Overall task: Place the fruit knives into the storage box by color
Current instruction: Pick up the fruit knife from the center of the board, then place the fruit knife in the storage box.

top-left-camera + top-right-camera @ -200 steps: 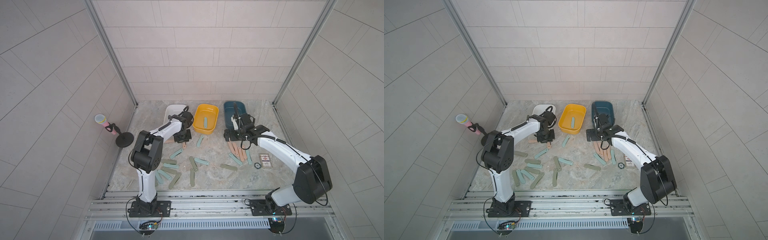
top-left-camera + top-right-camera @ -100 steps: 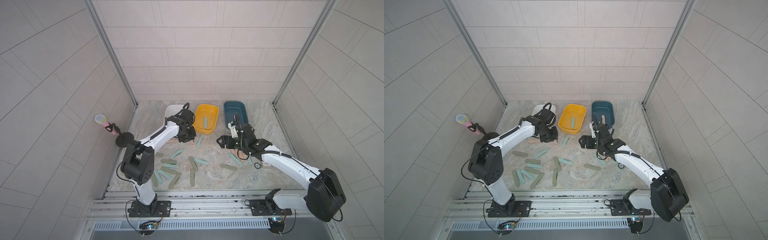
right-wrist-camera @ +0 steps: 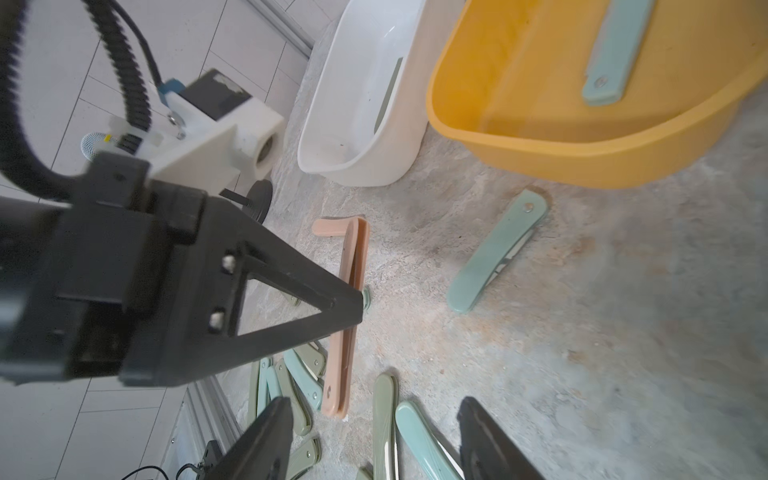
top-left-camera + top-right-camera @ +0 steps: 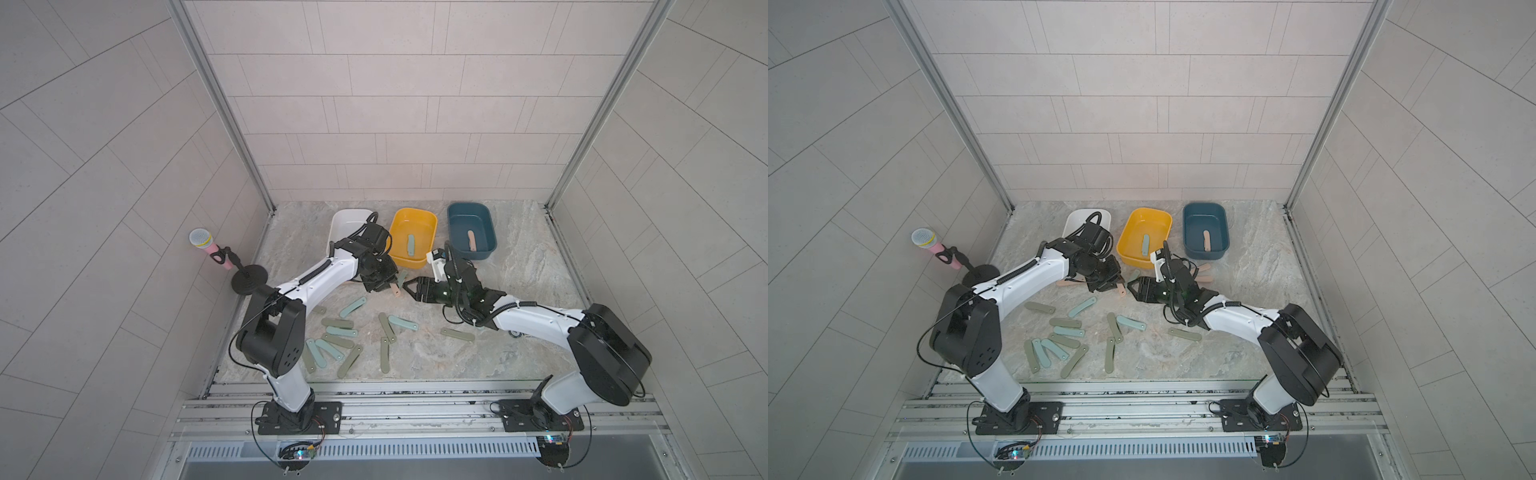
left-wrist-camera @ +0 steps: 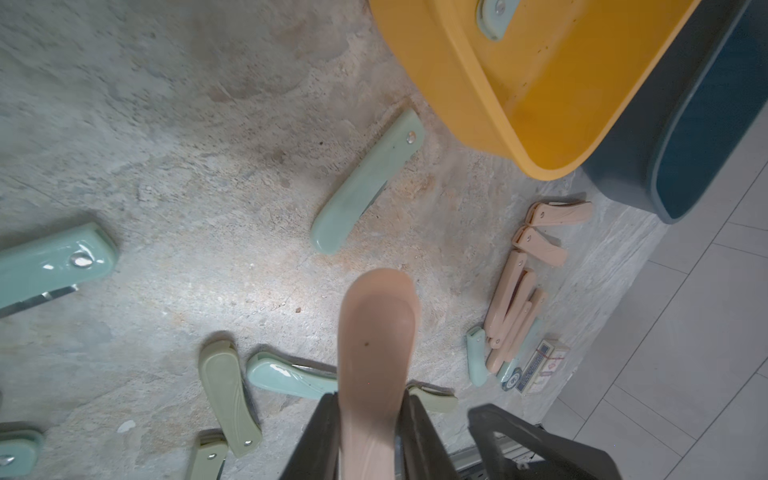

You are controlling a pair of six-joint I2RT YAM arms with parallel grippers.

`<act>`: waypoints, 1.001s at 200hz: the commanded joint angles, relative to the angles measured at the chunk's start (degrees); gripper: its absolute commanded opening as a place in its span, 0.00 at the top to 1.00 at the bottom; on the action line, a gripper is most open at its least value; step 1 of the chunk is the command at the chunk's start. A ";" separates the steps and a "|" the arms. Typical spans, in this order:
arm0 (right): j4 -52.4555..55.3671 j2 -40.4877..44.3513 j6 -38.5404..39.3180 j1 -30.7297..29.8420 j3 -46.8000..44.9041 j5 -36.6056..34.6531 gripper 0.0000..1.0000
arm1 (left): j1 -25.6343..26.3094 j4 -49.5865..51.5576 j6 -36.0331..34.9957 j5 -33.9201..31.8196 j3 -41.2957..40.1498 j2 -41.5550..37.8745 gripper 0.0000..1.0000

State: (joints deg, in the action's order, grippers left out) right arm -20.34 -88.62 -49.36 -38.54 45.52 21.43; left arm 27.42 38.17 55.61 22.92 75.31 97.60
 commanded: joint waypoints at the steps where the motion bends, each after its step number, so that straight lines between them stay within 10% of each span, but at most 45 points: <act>1: -6.92 -1.95 -3.55 -0.86 0.53 2.01 0.37 | 0.22 -0.47 1.51 0.20 -0.74 -2.59 0.99; 64: -8.81 -6.23 -5.15 -1.99 2.42 2.95 0.44 | 0.28 -1.05 1.16 0.28 -1.75 -3.47 0.99; 175: -10.73 -8.15 -7.37 -2.05 3.33 4.76 0.90 | 0.27 -1.13 0.68 -0.24 -2.18 -5.02 0.98; 200: -8.49 -7.28 -6.82 -1.97 3.66 4.46 0.91 | 0.34 -0.76 -0.26 -0.59 -2.01 -5.55 0.79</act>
State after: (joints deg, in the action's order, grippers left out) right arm -30.68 -96.75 -56.66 -40.40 48.12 26.61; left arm 27.40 37.04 55.70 22.37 73.58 94.45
